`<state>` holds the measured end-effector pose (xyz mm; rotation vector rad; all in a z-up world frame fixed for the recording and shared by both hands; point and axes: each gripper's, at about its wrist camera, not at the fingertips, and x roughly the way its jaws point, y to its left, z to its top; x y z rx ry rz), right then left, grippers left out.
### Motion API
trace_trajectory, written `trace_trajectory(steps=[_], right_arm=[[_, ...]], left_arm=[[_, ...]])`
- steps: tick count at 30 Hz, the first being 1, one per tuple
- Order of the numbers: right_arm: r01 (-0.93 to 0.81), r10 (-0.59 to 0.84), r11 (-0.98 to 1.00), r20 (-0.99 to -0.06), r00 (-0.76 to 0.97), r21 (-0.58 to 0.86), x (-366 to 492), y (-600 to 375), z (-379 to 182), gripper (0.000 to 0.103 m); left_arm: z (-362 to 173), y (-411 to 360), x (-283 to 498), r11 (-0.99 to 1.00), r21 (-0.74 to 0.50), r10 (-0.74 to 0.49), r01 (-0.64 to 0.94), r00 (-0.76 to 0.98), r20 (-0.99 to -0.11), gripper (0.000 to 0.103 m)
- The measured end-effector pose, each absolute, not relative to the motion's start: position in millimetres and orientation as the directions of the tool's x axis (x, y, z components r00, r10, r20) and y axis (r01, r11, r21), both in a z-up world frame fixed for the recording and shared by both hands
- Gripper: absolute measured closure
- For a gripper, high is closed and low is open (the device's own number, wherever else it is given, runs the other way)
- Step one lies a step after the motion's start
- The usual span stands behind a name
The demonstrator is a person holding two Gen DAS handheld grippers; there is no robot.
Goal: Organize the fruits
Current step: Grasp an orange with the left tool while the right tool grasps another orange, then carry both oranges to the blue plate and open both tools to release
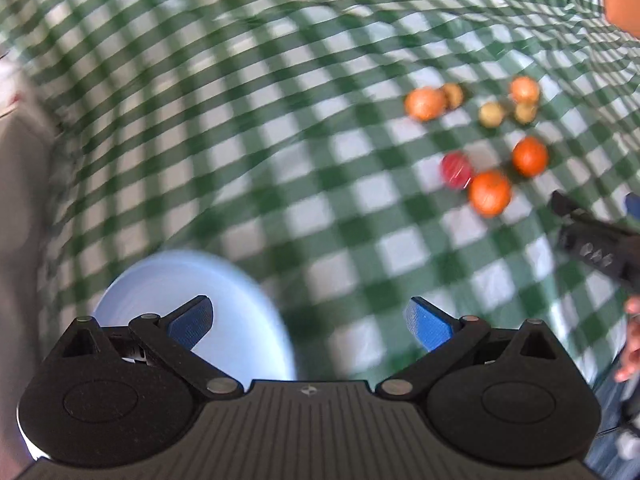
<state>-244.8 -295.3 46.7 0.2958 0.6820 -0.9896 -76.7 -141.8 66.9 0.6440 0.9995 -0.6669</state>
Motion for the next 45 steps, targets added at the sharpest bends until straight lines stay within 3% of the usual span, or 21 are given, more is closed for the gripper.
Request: trace_trajectory(steps=[7,12,14,15,18,26,27,30,32,34,35,45], right_arm=[[0.834,-0.684,0.546,-0.619,0.386,-0.084,-225,-330,19,0.001],[0.799,-0.683,0.592,-0.595,0.424,-0.110,-215,-348,12,0.003],[0.788,-0.659,0.609,-0.610,0.440,-0.090,-214,-359,8,0.015],[0.792,-0.660,0.603,-0.619,0.425,-0.099,-214,-363,7,0.031],[0.825,-0.687,0.557,-0.613,0.390,-0.099,-220,-372,6,0.047],[0.871,-0.714,0.485,-0.611,0.341,-0.080,-230,-383,4,0.041],[0.874,-0.714,0.481,-0.612,0.340,-0.076,-231,-384,4,0.039],[0.882,-0.715,0.467,-0.612,0.336,-0.061,-234,-384,3,0.037],[0.881,-0.717,0.469,-0.610,0.338,-0.063,-233,-382,3,0.040],[0.867,-0.711,0.495,-0.601,0.366,-0.056,-231,-379,4,0.066],[0.856,-0.707,0.513,-0.596,0.380,-0.062,-229,-376,4,0.069],[0.909,-0.800,0.410,-0.509,0.316,-0.079,-248,-368,21,0.069]], left_arm=[[48,-231,-52,0.588,0.084,-0.260,0.805,0.286,-0.922,0.000],[30,-248,-57,0.540,0.079,-0.263,0.838,0.257,-0.930,0.000],[24,-246,-59,0.536,0.069,-0.255,0.842,0.240,-0.937,0.000],[21,-244,-60,0.537,0.061,-0.253,0.842,0.230,-0.940,0.000],[15,-244,-62,0.546,0.019,-0.264,0.838,0.194,-0.945,0.000],[7,-265,-67,0.640,-0.089,-0.300,0.764,0.142,-0.943,0.001],[4,-267,-65,0.661,-0.094,-0.295,0.745,0.143,-0.945,0.003],[1,-270,-65,0.694,-0.073,-0.282,0.716,0.177,-0.943,0.023],[7,-269,-71,0.659,-0.069,-0.296,0.749,0.174,-0.939,0.064],[9,-264,-75,0.651,-0.074,-0.288,0.756,0.156,-0.945,0.065],[10,-259,-76,0.649,-0.076,-0.285,0.757,0.148,-0.947,0.065],[58,-175,-86,0.659,0.000,-0.265,0.752,0.232,-0.936,0.065]])
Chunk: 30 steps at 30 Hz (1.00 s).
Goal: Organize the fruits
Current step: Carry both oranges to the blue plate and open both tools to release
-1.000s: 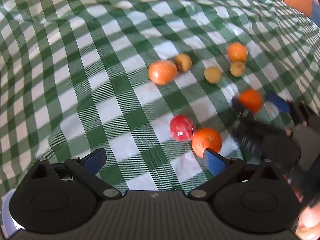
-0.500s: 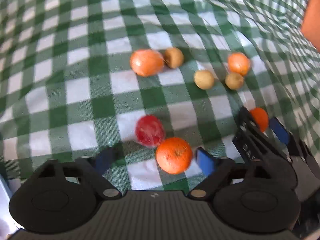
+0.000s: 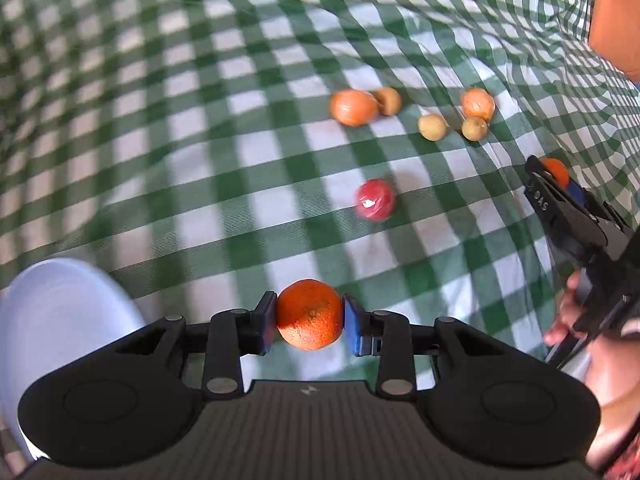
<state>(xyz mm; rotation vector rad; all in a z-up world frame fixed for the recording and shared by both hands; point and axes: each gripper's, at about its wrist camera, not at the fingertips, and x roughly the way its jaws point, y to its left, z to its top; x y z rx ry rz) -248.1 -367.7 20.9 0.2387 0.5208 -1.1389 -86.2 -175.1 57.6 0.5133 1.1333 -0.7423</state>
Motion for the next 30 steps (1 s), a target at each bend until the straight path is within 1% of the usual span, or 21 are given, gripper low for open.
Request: trace_trajectory(steps=[3,6,10,14,17,24,30], right_arm=[[0.904,-0.791,0.422,-0.517,0.328,-0.072,-256,-354,33,0.069],[0.886,-0.767,0.461,-0.528,0.365,-0.058,-263,-324,58,0.070],[0.814,-0.698,0.580,-0.526,0.485,-0.019,-274,-262,105,0.069],[0.713,-0.618,0.701,-0.490,0.615,0.010,-286,-190,151,0.069],[0.639,-0.561,0.769,-0.468,0.683,0.010,-290,-143,172,0.069],[0.517,-0.446,0.856,-0.470,0.761,0.025,-282,-68,190,0.069],[0.430,-0.389,0.902,-0.474,0.790,-0.022,-266,-26,193,0.069]], left_arm=[[84,-141,-92,0.675,0.008,-0.277,0.738,0.262,-0.924,0.065],[108,-107,-97,0.688,0.008,-0.294,0.726,0.289,-0.911,0.065],[133,-65,-105,0.702,-0.004,-0.319,0.712,0.309,-0.896,0.065],[153,-21,-112,0.722,-0.044,-0.358,0.690,0.319,-0.877,0.065],[164,13,-118,0.740,-0.065,-0.376,0.669,0.332,-0.865,0.065],[176,86,-129,0.778,-0.066,-0.370,0.625,0.371,-0.852,0.065],[181,128,-131,0.812,-0.071,-0.362,0.579,0.405,-0.840,0.065]])
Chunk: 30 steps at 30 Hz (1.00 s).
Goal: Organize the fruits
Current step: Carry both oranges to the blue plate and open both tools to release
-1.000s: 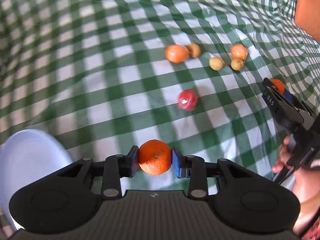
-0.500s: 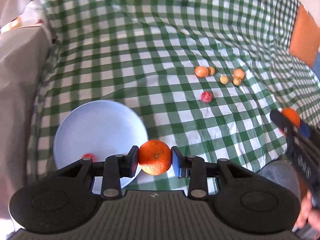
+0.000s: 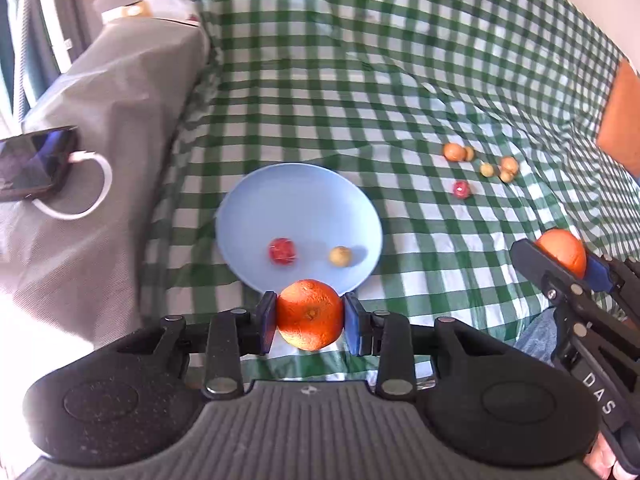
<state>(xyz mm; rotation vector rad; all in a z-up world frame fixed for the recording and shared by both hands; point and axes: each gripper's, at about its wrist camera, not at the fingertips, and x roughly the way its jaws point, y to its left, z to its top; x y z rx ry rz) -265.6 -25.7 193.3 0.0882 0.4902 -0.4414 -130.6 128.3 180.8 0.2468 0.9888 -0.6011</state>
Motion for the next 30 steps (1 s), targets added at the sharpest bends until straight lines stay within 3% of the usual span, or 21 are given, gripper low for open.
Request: trace_trajectory(steps=[30], right_arm=[[0.348,-0.325,0.936,-0.534,0.780,-0.061,-240,-13,177,0.069]], left_arm=[[186,151,-111,0.861,-0.103,-0.356,0.497,0.445,-0.822,0.065]])
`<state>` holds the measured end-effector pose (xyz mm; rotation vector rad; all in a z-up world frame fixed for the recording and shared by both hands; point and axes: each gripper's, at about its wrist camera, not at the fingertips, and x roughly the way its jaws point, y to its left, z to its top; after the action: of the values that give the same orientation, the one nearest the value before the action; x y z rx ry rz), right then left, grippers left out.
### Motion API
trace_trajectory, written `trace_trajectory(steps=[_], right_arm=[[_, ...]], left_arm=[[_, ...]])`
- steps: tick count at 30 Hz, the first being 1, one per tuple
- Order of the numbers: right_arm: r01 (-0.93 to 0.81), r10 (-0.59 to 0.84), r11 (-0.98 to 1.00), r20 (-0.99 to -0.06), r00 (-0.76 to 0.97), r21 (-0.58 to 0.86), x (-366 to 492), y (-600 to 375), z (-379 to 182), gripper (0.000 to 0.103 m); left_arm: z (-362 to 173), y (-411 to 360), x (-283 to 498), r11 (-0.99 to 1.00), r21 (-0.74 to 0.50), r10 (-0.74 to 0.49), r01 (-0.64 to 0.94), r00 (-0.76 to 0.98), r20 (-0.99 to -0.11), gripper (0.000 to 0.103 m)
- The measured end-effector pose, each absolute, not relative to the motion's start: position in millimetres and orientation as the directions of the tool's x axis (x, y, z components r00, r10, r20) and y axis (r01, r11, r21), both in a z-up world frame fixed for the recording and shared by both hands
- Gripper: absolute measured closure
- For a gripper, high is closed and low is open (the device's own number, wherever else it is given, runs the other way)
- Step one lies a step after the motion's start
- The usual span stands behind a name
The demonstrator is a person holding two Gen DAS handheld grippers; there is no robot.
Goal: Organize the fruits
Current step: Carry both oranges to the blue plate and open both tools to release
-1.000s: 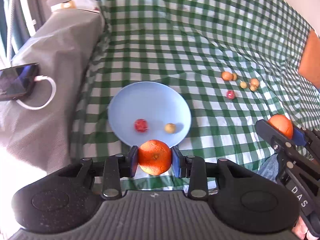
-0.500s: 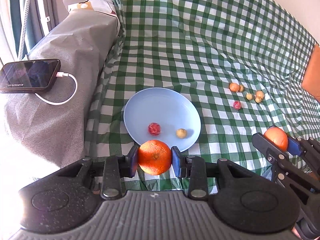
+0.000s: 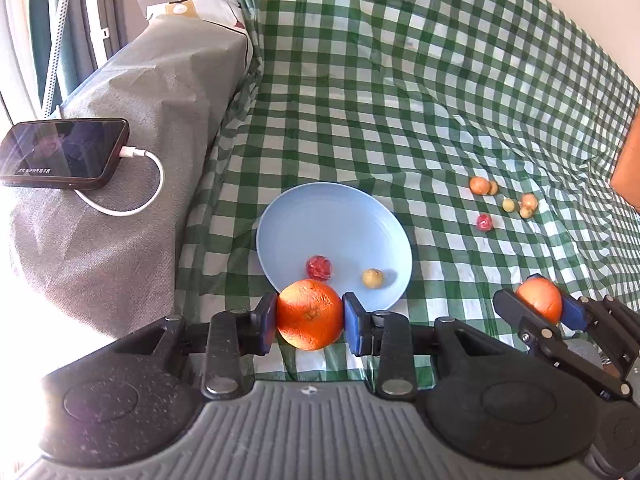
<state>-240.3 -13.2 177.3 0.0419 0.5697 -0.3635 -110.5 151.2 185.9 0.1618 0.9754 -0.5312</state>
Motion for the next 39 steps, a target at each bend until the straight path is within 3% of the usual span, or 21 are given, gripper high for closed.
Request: trace_trajectory(steps=[34,36,37,38,39], right_arm=[[0.246,-0.226,0.966,-0.731,0.644,-0.082,-103,-67,70,0.069],[0.233,-0.224,0.968,-0.741,0.633,-0.093,-92,-70,64,0.069],[0.216,-0.213,0.972,-0.749,0.628,-0.095,-86,-72,61,0.069],[0.202,-0.201,0.975,-0.757,0.622,-0.093,-80,-73,60,0.069],[0.195,-0.195,0.977,-0.762,0.618,-0.092,-76,-73,61,0.064]], left_arm=[[72,65,6,0.830,0.051,-0.184,0.556,0.359,-0.915,0.064],[72,63,11,0.842,0.057,-0.172,0.537,0.367,-0.914,0.059],[73,63,14,0.844,0.053,-0.178,0.534,0.371,-0.912,0.043],[75,63,15,0.846,0.052,-0.180,0.530,0.376,-0.909,0.017],[78,62,17,0.849,0.057,-0.179,0.526,0.386,-0.905,0.007]])
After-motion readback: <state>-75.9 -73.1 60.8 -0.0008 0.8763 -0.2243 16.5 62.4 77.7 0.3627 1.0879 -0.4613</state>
